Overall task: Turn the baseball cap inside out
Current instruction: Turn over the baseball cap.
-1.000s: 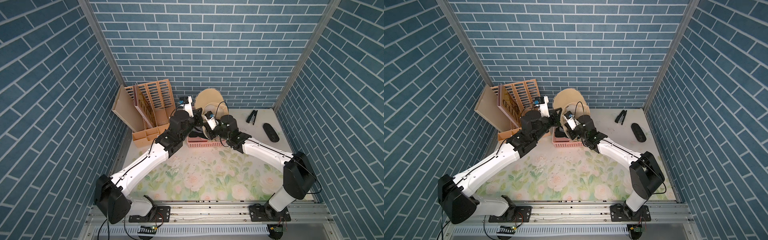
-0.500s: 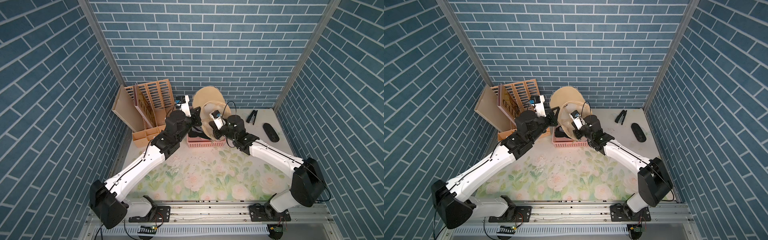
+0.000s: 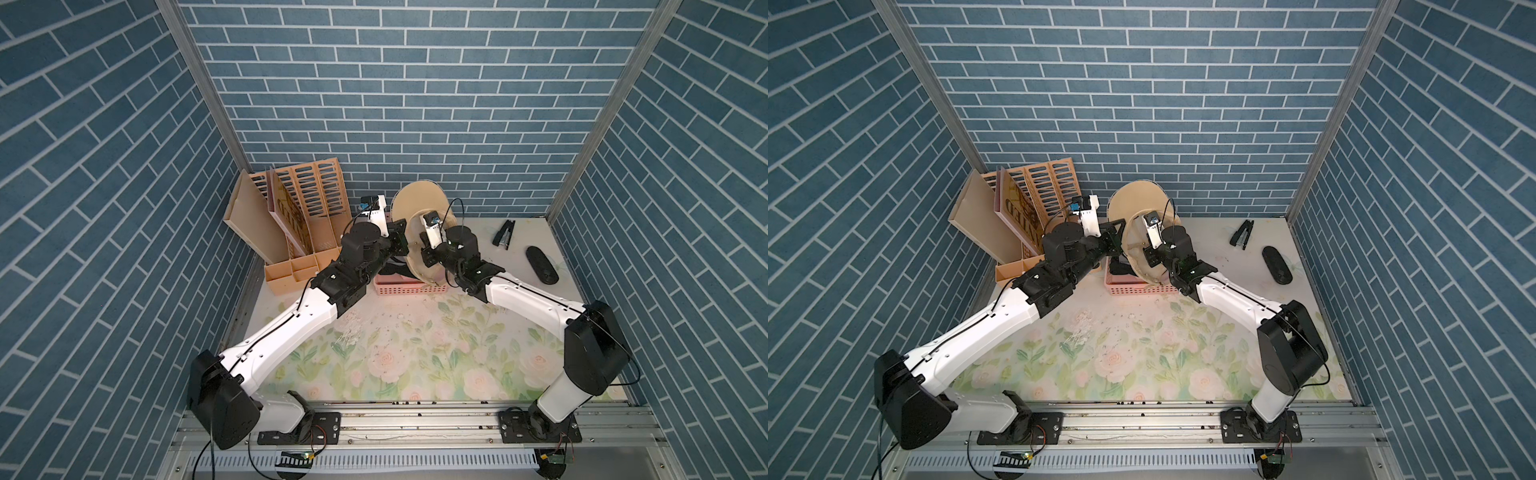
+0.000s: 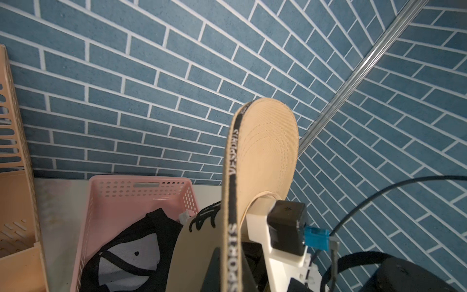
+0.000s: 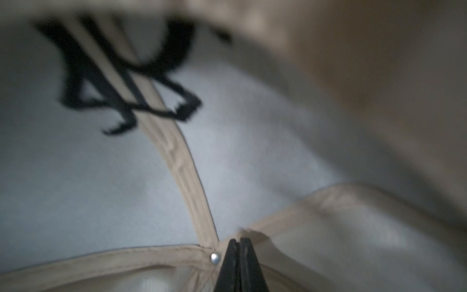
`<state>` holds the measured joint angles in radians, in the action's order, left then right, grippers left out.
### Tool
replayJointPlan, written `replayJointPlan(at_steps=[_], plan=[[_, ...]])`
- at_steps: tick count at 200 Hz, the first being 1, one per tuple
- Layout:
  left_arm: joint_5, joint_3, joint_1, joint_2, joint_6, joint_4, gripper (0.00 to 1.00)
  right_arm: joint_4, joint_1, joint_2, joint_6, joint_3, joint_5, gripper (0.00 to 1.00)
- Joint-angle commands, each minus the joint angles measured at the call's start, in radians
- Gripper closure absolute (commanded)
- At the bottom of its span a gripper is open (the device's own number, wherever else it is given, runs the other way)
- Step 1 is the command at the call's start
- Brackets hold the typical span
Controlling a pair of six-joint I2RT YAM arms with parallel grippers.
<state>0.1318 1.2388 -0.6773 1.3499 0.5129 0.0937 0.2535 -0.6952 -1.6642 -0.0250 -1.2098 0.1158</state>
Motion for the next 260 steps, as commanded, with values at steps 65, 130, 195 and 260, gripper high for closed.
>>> replayJointPlan(at_steps=[65,130,195,260], plan=[[0.057,0.012,-0.001,-0.025,-0.011,0.019,1.00,0.060,0.002,0.133,0.072,0.061,0.033,0.97],[0.016,-0.006,-0.037,0.006,0.006,0.036,1.00,0.316,0.019,0.067,0.257,0.015,0.148,1.00],[0.054,-0.045,-0.041,-0.039,-0.002,0.038,1.00,0.248,0.095,0.001,0.460,-0.011,0.243,1.00],[0.116,0.019,-0.036,-0.001,-0.095,0.052,1.00,0.021,0.066,0.140,0.407,0.037,0.017,0.78]])
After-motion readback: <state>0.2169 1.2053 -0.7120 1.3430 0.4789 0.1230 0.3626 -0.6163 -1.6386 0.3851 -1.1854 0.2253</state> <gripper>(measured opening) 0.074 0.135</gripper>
